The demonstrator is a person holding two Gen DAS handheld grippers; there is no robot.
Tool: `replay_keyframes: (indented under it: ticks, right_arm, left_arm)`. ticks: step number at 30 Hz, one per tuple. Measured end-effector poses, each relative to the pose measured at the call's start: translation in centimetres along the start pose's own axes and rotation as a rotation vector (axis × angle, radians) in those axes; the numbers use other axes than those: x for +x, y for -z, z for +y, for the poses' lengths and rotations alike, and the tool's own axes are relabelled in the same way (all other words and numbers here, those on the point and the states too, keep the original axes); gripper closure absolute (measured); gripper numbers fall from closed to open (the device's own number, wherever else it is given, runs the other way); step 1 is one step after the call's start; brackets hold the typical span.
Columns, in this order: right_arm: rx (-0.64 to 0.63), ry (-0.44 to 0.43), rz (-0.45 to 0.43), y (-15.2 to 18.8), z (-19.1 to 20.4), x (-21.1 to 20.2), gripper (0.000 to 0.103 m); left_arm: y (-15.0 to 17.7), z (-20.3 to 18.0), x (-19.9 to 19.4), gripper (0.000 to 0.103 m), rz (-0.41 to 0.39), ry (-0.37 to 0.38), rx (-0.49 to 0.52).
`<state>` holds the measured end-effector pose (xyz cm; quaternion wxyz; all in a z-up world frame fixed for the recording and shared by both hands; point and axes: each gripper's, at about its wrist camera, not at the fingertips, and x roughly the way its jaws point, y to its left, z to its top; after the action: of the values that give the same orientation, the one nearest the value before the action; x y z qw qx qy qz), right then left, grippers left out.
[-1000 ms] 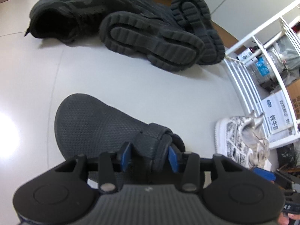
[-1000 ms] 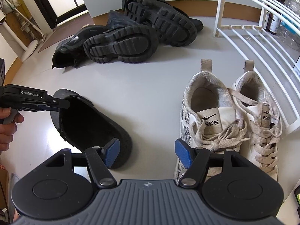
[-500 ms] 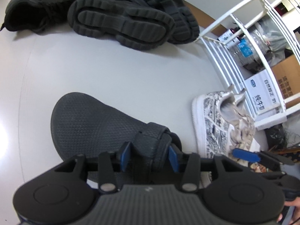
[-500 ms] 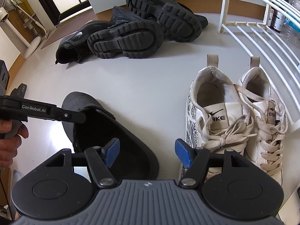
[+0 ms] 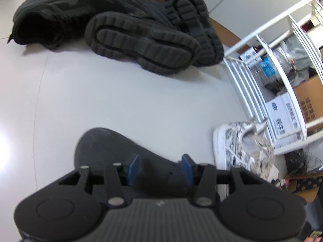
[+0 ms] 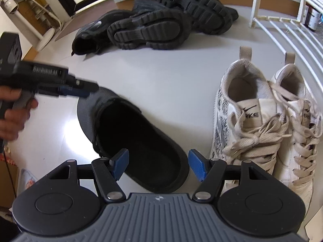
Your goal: Organize scattered shoes
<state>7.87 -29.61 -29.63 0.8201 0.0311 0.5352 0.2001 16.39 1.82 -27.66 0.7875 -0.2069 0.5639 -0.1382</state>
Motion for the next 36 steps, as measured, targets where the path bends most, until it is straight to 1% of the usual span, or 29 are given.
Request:
replay_keyframes:
  ticks: [8, 12, 15, 18, 21, 23, 25, 28, 30, 32, 33, 36]
  right_arm:
    - [-0.031, -0.101, 0.075, 0.9, 2.2, 1.4, 0.033]
    - [-0.051, -0.156, 0.146, 1.6, 3.7, 3.0, 0.034]
    - [-0.071, -0.170, 0.188, 2.3, 4.4, 4.2, 0.034]
    - [-0.046, -0.172, 0.213, 2.5, 4.5, 5.5, 0.034]
    - [-0.045, -0.180, 0.231, 2.7, 4.8, 6.3, 0.034]
    - [-0.039, -0.201, 0.241, 2.8, 5.0, 6.6, 0.034]
    - [-0.031, -0.206, 0.245, 3.0, 4.9, 6.8, 0.034]
    - [0.018, -0.193, 0.248, 3.2, 4.3, 7.3, 0.034]
    - [0.053, -0.188, 0.225, 3.3, 3.6, 7.2, 0.034]
    - [0.067, -0.150, 0.201, 2.8, 3.0, 7.2, 0.033]
    - [0.078, -0.118, 0.182, 2.6, 2.6, 7.1, 0.033]
    - [0.124, -0.114, 0.174, 2.3, 1.8, 7.1, 0.033]
  left_arm:
    - [0.2, 1.4, -1.0, 0.051, -0.003, -0.014, 0.005]
    - [0.9, 2.4, -2.0, 0.050, 0.005, -0.021, 0.016]
    - [1.4, 3.1, -2.6, 0.049, 0.002, -0.029, 0.007]
    - [2.1, 3.4, -3.1, 0.048, 0.004, -0.045, 0.031]
    - [3.3, 3.7, -3.8, 0.042, 0.004, -0.055, 0.045]
    - [3.6, 4.0, -3.8, 0.042, 0.006, -0.055, 0.034]
    - [3.9, 4.4, -3.7, 0.041, 0.014, -0.050, 0.017]
    - [4.2, 4.9, -3.6, 0.041, 0.026, -0.042, -0.001]
    - [4.4, 5.2, -3.6, 0.041, 0.031, -0.041, -0.008]
    - [4.6, 5.6, -3.6, 0.041, 0.037, -0.046, -0.015]
    - [4.7, 5.8, -3.5, 0.041, 0.042, -0.050, -0.022]
    - [5.0, 6.0, -3.2, 0.041, 0.054, -0.049, -0.031]
